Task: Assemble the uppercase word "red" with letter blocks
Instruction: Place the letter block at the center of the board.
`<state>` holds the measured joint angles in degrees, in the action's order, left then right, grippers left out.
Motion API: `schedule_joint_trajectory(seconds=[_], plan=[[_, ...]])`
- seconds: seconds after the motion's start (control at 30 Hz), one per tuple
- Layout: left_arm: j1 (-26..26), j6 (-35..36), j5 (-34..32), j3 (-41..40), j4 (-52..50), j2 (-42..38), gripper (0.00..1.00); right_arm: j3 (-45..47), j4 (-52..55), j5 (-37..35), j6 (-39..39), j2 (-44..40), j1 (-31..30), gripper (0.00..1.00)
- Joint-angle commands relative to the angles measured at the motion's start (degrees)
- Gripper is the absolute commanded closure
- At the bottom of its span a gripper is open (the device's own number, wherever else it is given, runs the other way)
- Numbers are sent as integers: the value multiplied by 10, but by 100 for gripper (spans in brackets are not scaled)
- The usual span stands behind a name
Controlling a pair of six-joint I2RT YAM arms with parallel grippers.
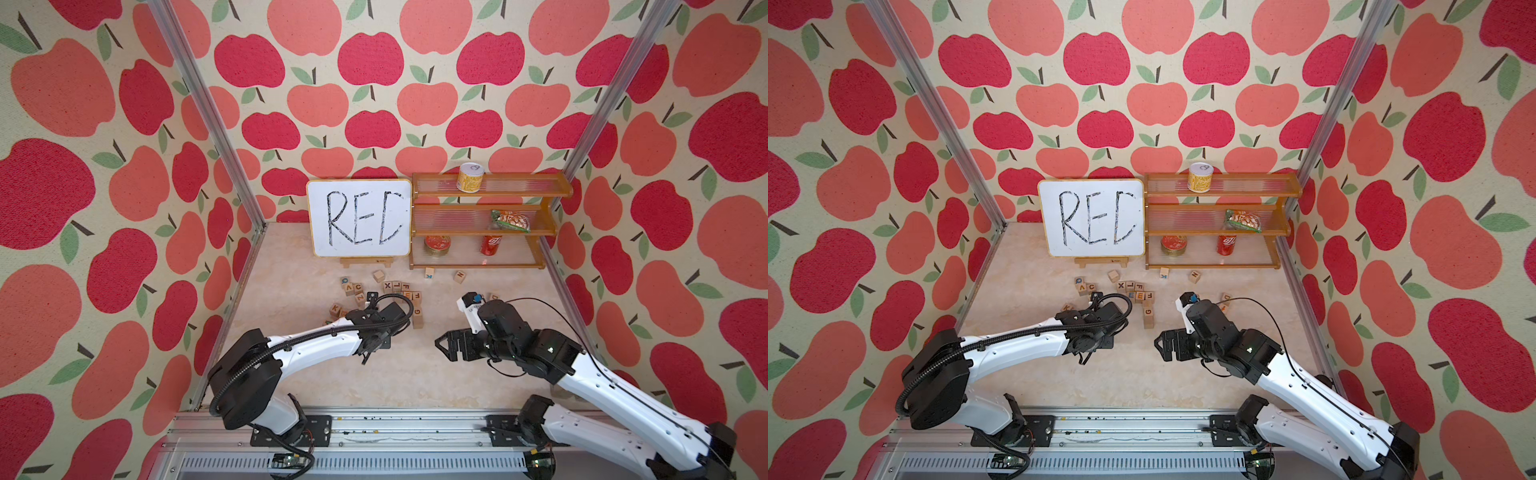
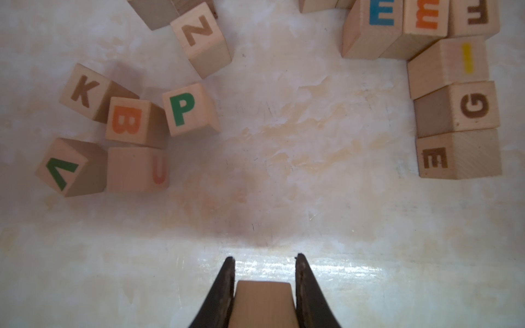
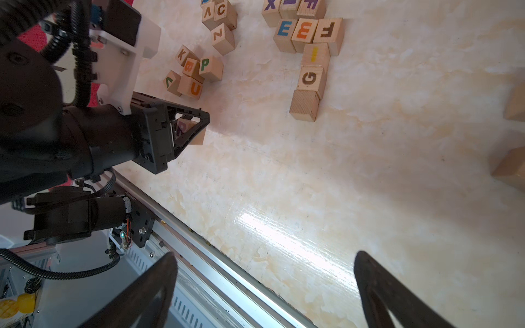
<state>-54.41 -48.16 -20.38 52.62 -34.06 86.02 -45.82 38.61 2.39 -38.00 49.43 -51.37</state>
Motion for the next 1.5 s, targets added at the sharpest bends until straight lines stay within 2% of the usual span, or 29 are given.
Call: schedule_joint_trajectory(seconds=[0.0,0.97,1.07,1.17,1.2,1.33,1.47], plan=[[-6,-22,-8,-11,21,17,90,14,14,-8,-9,-12,-4,1],[-90,-123,3,-25,20,95,87,76,16,-22,-57,-70,-11,1],[-92,-128,-1,-17,9,103,82,77,19,-23,-58,-73,-12,1],[-93,-129,-6,-10,-1,109,66,78,21,-24,-58,-75,-12,1],[-93,-129,-8,-8,-2,111,65,78,22,-24,-58,-76,-12,1],[-95,-134,-13,-4,-8,111,46,78,21,-24,-57,-75,-12,1],[-95,-134,-22,1,-17,106,34,74,26,-26,-54,-77,-12,1]])
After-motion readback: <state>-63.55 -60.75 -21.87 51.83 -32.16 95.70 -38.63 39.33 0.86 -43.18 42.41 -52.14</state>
